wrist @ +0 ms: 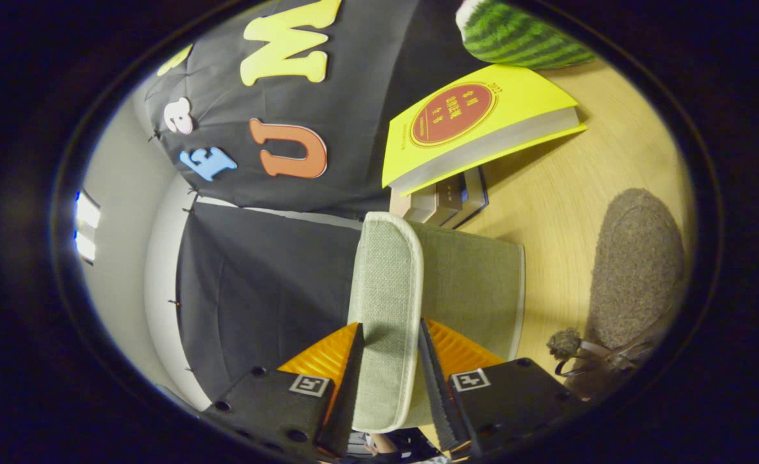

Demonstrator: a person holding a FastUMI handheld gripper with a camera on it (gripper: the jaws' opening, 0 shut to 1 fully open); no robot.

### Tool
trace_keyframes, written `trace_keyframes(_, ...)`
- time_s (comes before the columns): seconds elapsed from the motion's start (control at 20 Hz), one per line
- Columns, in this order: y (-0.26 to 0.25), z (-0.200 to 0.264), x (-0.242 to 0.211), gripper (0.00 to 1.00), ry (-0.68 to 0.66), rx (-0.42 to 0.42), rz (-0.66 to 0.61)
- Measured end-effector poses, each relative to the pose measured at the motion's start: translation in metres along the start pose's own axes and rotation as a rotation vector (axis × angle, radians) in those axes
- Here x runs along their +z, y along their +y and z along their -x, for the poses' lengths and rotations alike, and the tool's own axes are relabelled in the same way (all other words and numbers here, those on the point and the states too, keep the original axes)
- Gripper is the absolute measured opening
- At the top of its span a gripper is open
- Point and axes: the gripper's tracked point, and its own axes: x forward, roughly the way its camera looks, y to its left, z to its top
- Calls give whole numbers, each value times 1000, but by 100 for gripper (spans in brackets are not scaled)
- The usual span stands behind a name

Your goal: Open the storage box then place both shoes into the box .Put the left shoe in first, then the right shoe, with the right side of both shoes facing outward in a uniform manner.

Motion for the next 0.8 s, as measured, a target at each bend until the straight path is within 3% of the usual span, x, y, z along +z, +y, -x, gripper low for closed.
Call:
trace_keyframes(0.1,1,4,2,37,-13,-15,9)
trace_keyframes(0.25,3,9,2,26,-19,-17,6)
trace_keyframes(0.4,19,18,4,12,-25,43,-2)
trace_keyframes(0.6,39,23,1,6,-25,47,53)
trace_keyframes(0.8,74,23,-1,6,-40,38,122)
